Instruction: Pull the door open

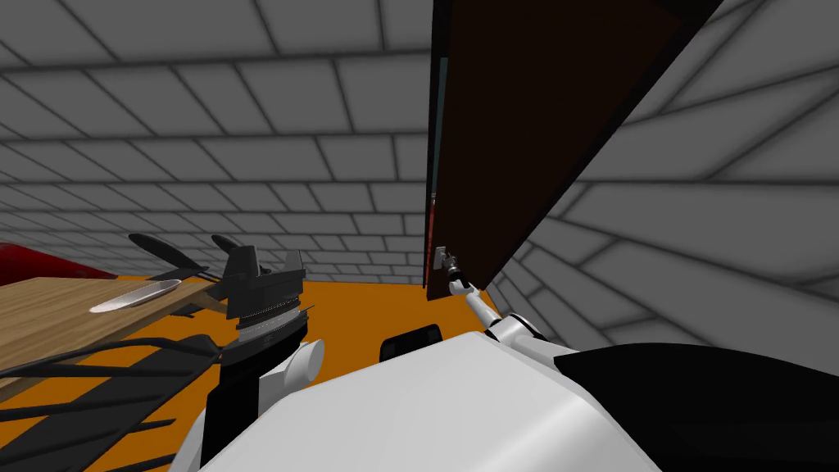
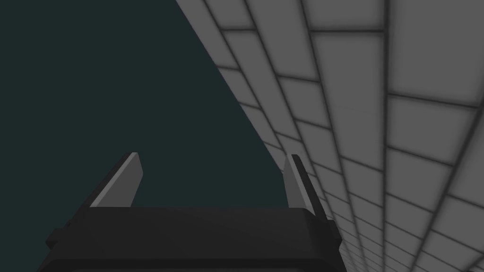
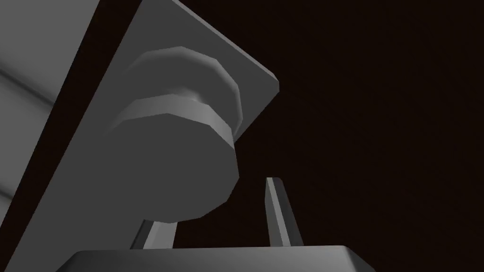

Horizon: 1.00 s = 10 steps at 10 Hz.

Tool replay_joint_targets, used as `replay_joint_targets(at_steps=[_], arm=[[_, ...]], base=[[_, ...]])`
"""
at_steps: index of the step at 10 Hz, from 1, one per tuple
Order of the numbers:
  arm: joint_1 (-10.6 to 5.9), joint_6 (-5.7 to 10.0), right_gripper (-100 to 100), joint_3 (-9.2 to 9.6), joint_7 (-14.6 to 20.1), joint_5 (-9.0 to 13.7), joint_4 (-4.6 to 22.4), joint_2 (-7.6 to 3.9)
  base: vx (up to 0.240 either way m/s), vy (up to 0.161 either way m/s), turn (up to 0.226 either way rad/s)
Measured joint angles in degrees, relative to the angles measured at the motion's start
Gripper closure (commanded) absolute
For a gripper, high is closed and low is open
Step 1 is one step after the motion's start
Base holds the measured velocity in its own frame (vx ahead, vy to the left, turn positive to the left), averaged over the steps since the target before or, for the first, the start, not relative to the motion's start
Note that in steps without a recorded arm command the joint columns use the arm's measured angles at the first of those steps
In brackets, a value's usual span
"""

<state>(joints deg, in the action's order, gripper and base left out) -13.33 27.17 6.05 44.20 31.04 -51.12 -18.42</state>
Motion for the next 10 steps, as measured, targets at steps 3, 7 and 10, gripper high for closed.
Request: replay_joint_targets(at_steps=[3, 7, 10], arm=[[-0.07, -0.23, -100, 1.54, 4.0, 2.7, -1.6, 1.57], [0.21, -1.42, -100, 2.66, 9.7, 7.2, -3.8, 2.98], [0.45, -2.37, -100, 3.4, 13.6, 10.3, -5.5, 3.99]], base=[[-0.109, -0.012, 0.018], [-0.095, -0.051, 0.007], [-0.093, -0.041, 0.004]])
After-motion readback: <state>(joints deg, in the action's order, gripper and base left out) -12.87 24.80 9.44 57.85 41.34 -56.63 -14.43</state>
